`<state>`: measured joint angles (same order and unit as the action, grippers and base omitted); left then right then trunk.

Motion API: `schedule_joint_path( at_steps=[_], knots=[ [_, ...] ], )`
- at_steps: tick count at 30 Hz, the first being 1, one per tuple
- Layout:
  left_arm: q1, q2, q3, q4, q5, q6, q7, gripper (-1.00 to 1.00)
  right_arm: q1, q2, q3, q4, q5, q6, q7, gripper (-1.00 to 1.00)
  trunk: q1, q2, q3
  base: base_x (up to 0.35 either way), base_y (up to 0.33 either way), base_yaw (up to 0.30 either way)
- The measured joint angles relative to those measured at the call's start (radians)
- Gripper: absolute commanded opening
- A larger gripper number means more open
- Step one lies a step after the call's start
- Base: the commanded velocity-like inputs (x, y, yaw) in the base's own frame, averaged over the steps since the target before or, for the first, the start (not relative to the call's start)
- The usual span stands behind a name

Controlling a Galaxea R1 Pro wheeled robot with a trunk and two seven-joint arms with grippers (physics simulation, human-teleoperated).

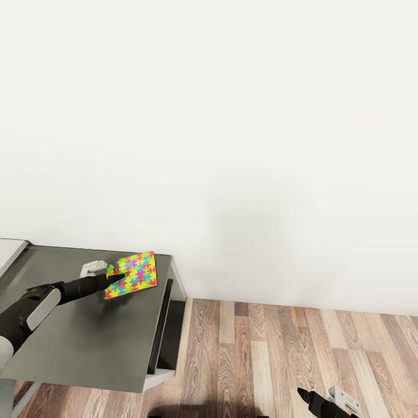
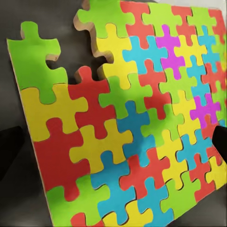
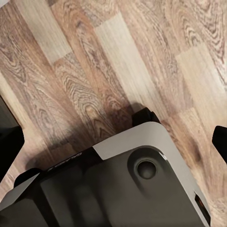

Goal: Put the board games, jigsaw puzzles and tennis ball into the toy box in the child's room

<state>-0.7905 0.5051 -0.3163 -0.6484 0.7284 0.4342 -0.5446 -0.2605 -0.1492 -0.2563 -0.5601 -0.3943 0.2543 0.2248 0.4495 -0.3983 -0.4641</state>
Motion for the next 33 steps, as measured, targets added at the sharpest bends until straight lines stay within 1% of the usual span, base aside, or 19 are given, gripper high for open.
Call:
schedule_joint_path(
  at_steps=[2, 9, 11, 13, 15, 18, 30, 33],
  knots=[
    [0.000, -0.002, 0.000, 0.000, -0.001, 0.000, -0.013, 1.00, 0.000, -0.001, 0.000, 0.000, 0.000, 0.000, 0.000, 1.00, 0.000, 0.000, 0.000, 0.000, 0.000, 0.000],
    [0.000, -0.004, -0.003, -0.001, -0.001, 0.000, -0.023, 1.00, 0.000, -0.003, 0.000, 0.000, 0.000, 0.000, 0.000, 1.00, 0.000, 0.000, 0.000, 0.000, 0.000, 0.000],
    [0.000, -0.005, -0.003, -0.001, -0.001, 0.000, -0.040, 1.00, 0.000, -0.004, 0.000, 0.000, 0.000, 0.000, 0.000, 1.00, 0.000, 0.000, 0.000, 0.000, 0.000, 0.000],
    [0.000, -0.004, -0.019, -0.001, -0.005, 0.000, -0.061, 1.00, 0.000, -0.004, 0.000, 0.000, 0.000, 0.000, 0.000, 1.00, 0.000, 0.000, 0.000, 0.000, 0.000, 0.000],
    [0.000, -0.004, -0.045, -0.002, -0.008, -0.001, -0.071, 1.00, 0.000, -0.004, 0.000, 0.000, 0.000, 0.000, 0.000, 1.00, 0.000, 0.000, 0.000, 0.000, 0.000, 0.000],
    [-0.002, -0.004, -0.064, -0.003, 0.001, -0.002, -0.077, 1.00, 0.000, -0.004, 0.000, 0.000, 0.000, 0.000, 0.000, 1.00, 0.000, 0.000, 0.000, 0.000, 0.000, 0.000],
    [-0.001, -0.003, -0.076, -0.005, -0.004, -0.002, -0.099, 1.00, 0.000, -0.004, 0.000, 0.000, 0.000, 0.000, 0.000, 1.00, 0.000, 0.000, 0.000, 0.000, 0.000, 0.000],
    [0.000, -0.003, -0.078, -0.005, -0.009, -0.002, -0.117, 1.00, 0.000, -0.004, 0.000, 0.000, 0.000, 0.000, 0.000, 1.00, 0.000, 0.000, 0.000, 0.000, 0.000, 0.000]
  ],
)
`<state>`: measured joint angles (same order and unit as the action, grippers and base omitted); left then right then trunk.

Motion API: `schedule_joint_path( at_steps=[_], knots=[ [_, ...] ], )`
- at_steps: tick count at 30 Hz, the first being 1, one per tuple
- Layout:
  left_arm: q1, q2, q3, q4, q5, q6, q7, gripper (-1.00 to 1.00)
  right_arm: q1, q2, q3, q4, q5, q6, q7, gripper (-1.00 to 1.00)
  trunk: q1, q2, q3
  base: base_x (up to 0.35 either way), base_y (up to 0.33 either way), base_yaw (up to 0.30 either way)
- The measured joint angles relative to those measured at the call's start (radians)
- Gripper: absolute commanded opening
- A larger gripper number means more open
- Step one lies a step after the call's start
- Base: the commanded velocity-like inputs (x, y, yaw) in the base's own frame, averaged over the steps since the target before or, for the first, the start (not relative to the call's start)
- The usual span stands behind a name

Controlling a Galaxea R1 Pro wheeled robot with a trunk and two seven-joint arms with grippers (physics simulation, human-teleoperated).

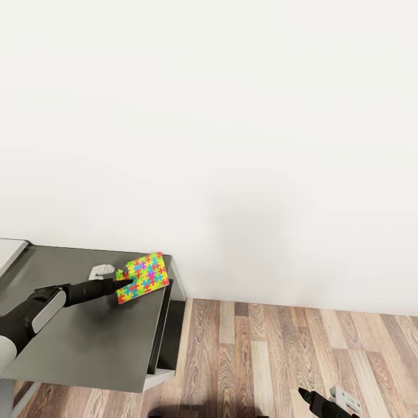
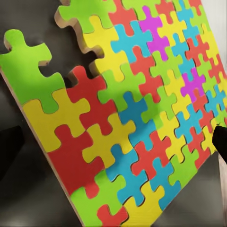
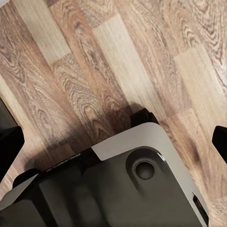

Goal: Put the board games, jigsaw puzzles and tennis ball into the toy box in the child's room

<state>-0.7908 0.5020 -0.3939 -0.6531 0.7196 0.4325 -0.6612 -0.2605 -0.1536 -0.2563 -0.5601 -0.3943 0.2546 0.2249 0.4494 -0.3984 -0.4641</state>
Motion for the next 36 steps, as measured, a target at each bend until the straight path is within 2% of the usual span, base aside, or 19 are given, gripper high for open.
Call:
schedule_joint_path(
  at_steps=[14, 25, 30, 36],
  knots=[
    [0.000, 0.000, -0.002, -0.004, -0.002, 0.000, -0.018, 1.00, 0.000, 0.000, 0.000, 0.000, 0.000, 0.000, 0.000, 1.00, 0.000, 0.000, 0.000, 0.000, -0.004, 0.000],
    [0.000, 0.000, -0.006, -0.005, -0.003, 0.000, -0.060, 1.00, 0.000, 0.000, 0.000, 0.000, 0.000, 0.000, 0.000, 1.00, 0.000, 0.000, 0.000, 0.000, -0.075, 0.000],
    [0.000, 0.000, -0.038, -0.011, -0.003, 0.000, -0.063, 1.00, 0.000, 0.000, -0.001, 0.000, 0.000, 0.000, 0.000, 1.00, 0.000, 0.000, 0.000, 0.000, -0.021, 0.000],
    [0.000, 0.000, -0.047, -0.018, -0.003, 0.000, -0.063, 1.00, 0.000, 0.000, -0.001, 0.000, 0.000, 0.000, 0.000, 1.00, 0.000, 0.000, 0.000, 0.000, -0.002, 0.000]
  ],
)
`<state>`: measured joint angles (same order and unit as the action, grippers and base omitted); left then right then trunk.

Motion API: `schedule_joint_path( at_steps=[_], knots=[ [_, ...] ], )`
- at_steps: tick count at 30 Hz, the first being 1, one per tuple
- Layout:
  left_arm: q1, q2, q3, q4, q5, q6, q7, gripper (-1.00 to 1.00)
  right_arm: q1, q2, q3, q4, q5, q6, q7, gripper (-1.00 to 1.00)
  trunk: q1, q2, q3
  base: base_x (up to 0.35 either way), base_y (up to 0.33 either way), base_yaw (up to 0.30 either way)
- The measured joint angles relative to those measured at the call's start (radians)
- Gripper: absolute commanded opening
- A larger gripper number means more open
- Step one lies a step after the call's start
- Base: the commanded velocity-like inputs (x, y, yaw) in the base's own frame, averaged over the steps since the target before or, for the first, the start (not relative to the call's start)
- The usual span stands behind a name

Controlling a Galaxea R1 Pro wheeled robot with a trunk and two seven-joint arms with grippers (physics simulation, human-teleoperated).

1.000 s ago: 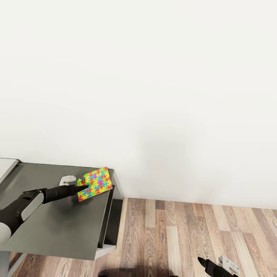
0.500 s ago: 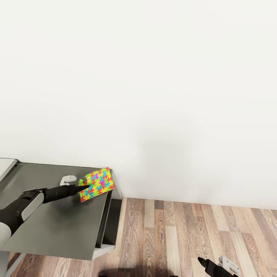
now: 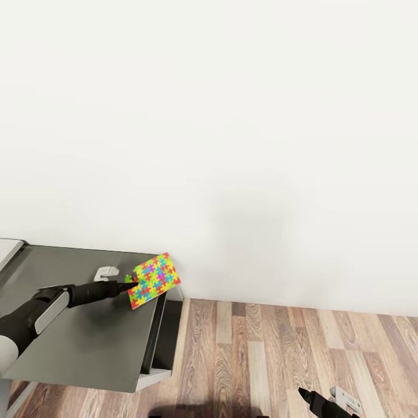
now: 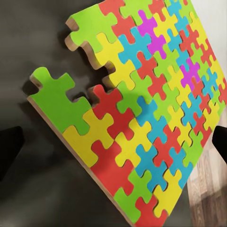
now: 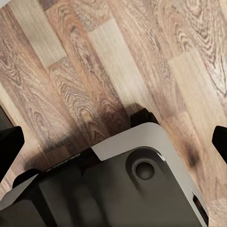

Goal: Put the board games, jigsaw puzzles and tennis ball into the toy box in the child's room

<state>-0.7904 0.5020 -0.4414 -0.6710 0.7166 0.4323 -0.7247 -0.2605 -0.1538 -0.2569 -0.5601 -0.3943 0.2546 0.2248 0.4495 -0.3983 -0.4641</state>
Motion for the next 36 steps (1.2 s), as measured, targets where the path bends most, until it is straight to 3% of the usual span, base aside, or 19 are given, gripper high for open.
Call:
schedule_joint_path(
  at_steps=[9, 16, 22, 24, 28, 32, 36],
  knots=[
    [0.000, 0.002, 0.000, 0.000, -0.002, 0.001, 0.004, 1.00, 0.000, 0.001, 0.000, 0.000, 0.000, 0.000, 0.000, 1.00, 0.000, 0.000, 0.000, 0.000, 0.000, 0.000],
    [0.000, 0.019, 0.016, 0.001, -0.001, 0.002, 0.006, 1.00, 0.000, 0.002, 0.001, 0.000, 0.000, 0.000, -0.001, 1.00, 0.000, 0.000, 0.000, 0.000, 0.000, 0.000],
    [0.000, 0.065, 0.068, 0.001, 0.006, 0.011, 0.001, 1.00, 0.000, 0.005, 0.001, 0.000, 0.001, -0.001, -0.005, 1.00, 0.000, 0.000, 0.000, 0.000, 0.000, 0.000],
    [0.000, 0.092, 0.089, -0.005, 0.012, 0.039, -0.011, 1.00, 0.000, 0.007, 0.002, 0.000, 0.002, -0.002, -0.010, 1.00, 0.000, 0.000, 0.000, 0.000, 0.000, 0.000],
    [0.000, 0.130, 0.103, -0.031, 0.011, 0.089, -0.146, 1.00, 0.000, 0.008, 0.003, 0.001, 0.003, -0.003, -0.013, 1.00, 0.000, 0.000, 0.000, 0.000, 0.000, 0.000],
    [0.000, 0.175, 0.105, -0.044, 0.003, 0.125, -0.359, 1.00, 0.000, 0.002, 0.001, 0.001, 0.001, -0.001, -0.006, 1.00, 0.000, 0.000, 0.000, 0.000, 0.000, 0.000],
    [0.000, 0.218, 0.105, -0.046, 0.001, 0.133, -0.479, 1.00, 0.000, 0.001, 0.000, 0.001, 0.000, 0.000, -0.002, 1.00, 0.000, 0.000, 0.000, 0.000, 0.000, 0.000]
  ],
)
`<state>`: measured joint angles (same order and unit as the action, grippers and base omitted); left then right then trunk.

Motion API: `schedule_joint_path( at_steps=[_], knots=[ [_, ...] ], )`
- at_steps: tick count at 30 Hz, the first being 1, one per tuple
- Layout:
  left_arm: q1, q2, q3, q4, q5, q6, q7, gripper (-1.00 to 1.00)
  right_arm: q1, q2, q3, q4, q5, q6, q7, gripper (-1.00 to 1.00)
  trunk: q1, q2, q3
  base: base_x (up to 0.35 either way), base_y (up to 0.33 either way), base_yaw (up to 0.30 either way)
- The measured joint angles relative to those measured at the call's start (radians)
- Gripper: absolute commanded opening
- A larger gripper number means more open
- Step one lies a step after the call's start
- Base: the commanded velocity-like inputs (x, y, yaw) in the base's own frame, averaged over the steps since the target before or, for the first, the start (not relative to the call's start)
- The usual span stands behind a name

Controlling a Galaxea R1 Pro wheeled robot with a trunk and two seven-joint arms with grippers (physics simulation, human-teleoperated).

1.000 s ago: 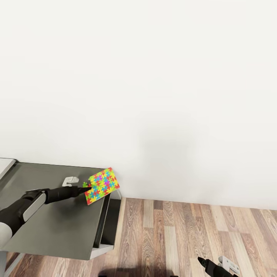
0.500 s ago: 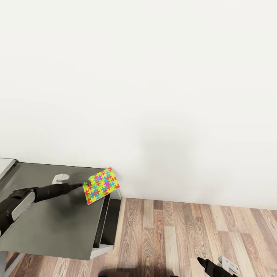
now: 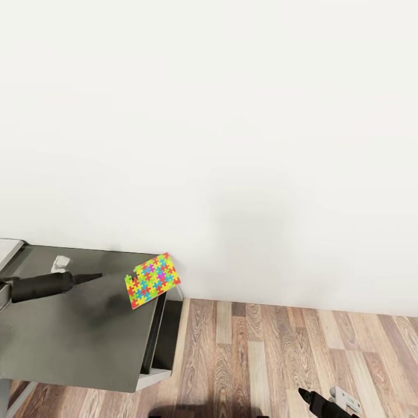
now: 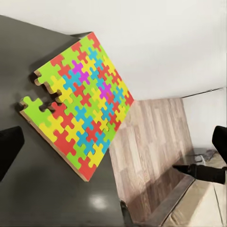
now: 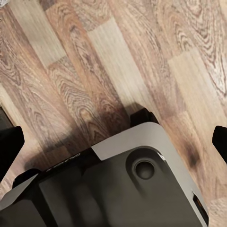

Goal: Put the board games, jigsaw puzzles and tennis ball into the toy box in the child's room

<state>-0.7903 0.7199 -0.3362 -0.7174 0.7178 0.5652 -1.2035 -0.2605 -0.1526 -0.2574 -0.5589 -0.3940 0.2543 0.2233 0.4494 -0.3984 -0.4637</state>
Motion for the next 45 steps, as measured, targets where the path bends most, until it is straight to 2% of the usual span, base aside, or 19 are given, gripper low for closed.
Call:
schedule_joint_path(
  at_steps=[2, 7, 21, 24, 25, 26, 27, 31, 38, 45],
  knots=[
    [0.000, 0.016, 0.000, 0.000, 0.000, 0.001, -0.033, 1.00, 0.000, 0.001, 0.000, -0.001, 0.000, 0.000, 0.001, 1.00, 0.000, 0.000, 0.002, 0.000, 0.000, 0.000],
    [0.000, 0.031, 0.000, -0.001, 0.000, 0.002, -0.084, 1.00, 0.000, 0.006, 0.001, -0.001, 0.000, -0.001, 0.001, 1.00, 0.000, 0.000, 0.008, 0.000, 0.000, 0.000],
    [0.001, 0.035, -0.001, -0.001, 0.008, 0.004, -0.154, 1.00, 0.000, 0.011, 0.002, 0.003, 0.001, -0.002, -0.007, 1.00, 0.000, 0.000, 0.031, 0.000, 0.000, 0.000],
    [0.003, 0.035, -0.001, -0.001, 0.008, 0.011, -0.226, 1.00, 0.000, 0.010, 0.000, 0.004, 0.000, -0.002, -0.008, 1.00, 0.000, 0.000, 0.036, 0.000, 0.000, 0.000],
    [0.005, 0.036, -0.001, -0.001, 0.007, 0.021, -0.271, 1.00, 0.000, 0.010, 0.000, 0.004, 0.000, -0.003, -0.008, 1.00, 0.000, 0.000, 0.037, 0.000, 0.000, 0.000],
    [0.008, 0.037, -0.002, -0.001, 0.006, 0.049, -0.341, 1.00, 0.000, 0.011, 0.000, 0.005, 0.000, -0.003, -0.008, 1.00, 0.000, 0.000, 0.039, 0.000, 0.000, 0.000],
    [0.010, 0.038, -0.003, -0.001, 0.006, 0.062, -0.359, 1.00, 0.000, 0.011, 0.001, 0.005, 0.000, -0.003, -0.009, 1.00, 0.000, 0.000, 0.040, 0.000, 0.000, 0.000],
    [0.022, 0.041, -0.007, 0.002, 0.003, 0.115, -0.364, 1.00, 0.000, 0.012, 0.002, 0.007, 0.001, -0.003, -0.010, 1.00, 0.000, 0.000, 0.047, 0.000, 0.000, 0.000],
    [0.135, 0.046, -0.033, -0.032, -0.003, 0.143, -0.364, 1.00, 0.000, 0.011, 0.000, 0.006, 0.000, -0.003, -0.006, 1.00, 0.000, 0.000, 0.058, 0.000, 0.000, 0.000],
    [0.149, 0.048, -0.035, -0.054, -0.003, 0.156, -0.364, 1.00, 0.000, 0.012, 0.000, 0.006, 0.001, -0.003, -0.004, 1.00, 0.000, 0.000, 0.070, 0.000, 0.000, 0.000]
  ],
)
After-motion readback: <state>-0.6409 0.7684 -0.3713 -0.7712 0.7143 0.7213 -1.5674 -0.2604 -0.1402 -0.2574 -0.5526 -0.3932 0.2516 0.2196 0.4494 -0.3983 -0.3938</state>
